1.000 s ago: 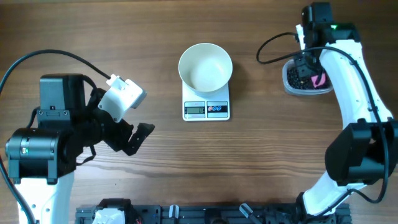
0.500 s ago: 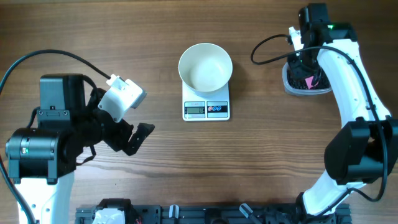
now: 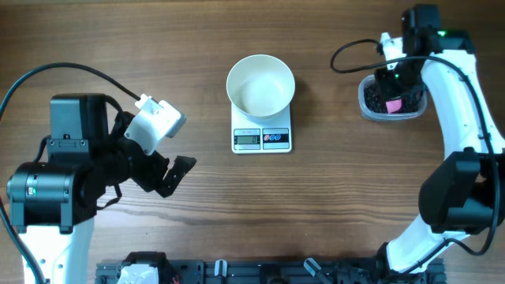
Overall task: Scoop item into bowl and weigh 150g on scale
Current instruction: 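Lower the scoop with the right gripper into the black beans, then drag the scoop through the beans with the right gripper to fill it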
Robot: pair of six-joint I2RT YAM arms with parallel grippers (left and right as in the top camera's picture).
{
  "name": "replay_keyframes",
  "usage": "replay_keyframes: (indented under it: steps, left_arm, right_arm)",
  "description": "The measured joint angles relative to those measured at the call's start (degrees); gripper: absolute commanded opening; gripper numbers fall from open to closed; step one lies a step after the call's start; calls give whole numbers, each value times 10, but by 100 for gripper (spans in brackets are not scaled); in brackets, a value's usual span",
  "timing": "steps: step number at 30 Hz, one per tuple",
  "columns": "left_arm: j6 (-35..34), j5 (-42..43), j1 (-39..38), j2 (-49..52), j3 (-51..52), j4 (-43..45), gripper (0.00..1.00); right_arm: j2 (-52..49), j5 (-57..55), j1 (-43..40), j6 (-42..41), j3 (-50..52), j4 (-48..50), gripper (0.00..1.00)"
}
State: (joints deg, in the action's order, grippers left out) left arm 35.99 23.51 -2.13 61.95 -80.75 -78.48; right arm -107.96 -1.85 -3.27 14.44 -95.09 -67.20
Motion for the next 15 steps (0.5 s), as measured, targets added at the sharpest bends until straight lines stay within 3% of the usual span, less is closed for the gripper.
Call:
replay_keyframes:
  steps: [15]
  left_arm:
    - [0,0,0,0,0,0,100]
  right_arm:
    - [0,113,-67,-3,44,30,4]
